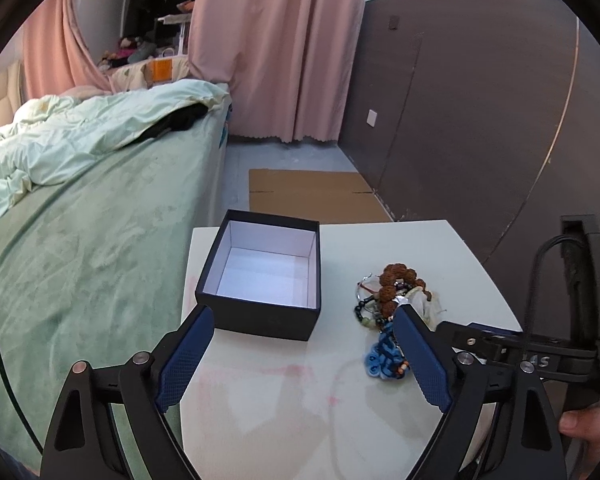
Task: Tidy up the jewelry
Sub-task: 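Move both tools toward the jewelry pile beside the black box, then grasp the white pouch with the right tool while the left tool grasps the blue beaded item, then carry the blue item into the black box with the left tool while the right tool carries the pouch, then lower the white pouch into the black box and open the right tool, then move the left tool back to the pile and grasp the brown bead bracelet, then lift the brown bead bracelet with the left tool and carry it toward the box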
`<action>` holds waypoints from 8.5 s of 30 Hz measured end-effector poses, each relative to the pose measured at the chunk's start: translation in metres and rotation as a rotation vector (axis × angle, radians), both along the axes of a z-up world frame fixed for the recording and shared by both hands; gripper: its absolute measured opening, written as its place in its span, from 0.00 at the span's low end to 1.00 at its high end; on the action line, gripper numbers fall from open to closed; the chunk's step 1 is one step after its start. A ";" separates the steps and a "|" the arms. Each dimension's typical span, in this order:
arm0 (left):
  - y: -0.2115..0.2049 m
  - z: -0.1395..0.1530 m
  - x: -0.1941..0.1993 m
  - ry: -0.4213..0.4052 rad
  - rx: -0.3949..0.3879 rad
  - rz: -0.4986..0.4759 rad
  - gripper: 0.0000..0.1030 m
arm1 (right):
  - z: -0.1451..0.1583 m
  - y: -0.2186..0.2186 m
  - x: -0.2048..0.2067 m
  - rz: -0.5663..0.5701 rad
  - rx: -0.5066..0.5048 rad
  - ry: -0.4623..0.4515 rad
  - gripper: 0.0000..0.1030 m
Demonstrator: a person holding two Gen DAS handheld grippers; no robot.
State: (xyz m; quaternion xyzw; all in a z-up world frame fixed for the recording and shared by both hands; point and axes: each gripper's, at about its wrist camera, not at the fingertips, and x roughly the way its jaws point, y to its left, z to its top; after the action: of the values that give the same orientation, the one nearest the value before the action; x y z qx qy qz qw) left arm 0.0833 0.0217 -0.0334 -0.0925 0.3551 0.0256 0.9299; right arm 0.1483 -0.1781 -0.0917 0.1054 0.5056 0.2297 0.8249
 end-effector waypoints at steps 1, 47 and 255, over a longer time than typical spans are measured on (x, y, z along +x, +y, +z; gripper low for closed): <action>0.002 -0.001 0.002 0.003 -0.007 0.004 0.89 | -0.004 0.004 0.004 0.003 -0.007 0.005 0.69; -0.086 -0.089 0.058 0.226 0.018 -0.187 0.42 | 0.023 -0.094 0.009 -0.147 0.134 -0.006 0.06; 0.040 0.012 0.056 -0.124 -0.318 -0.010 0.18 | -0.031 0.014 0.084 -0.004 0.054 0.065 0.14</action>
State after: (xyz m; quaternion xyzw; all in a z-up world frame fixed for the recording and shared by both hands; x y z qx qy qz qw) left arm 0.1389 0.0617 -0.0213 -0.2382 0.2972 -0.0415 0.9237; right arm 0.2322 -0.1644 -0.1223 0.1359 0.5255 0.2378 0.8055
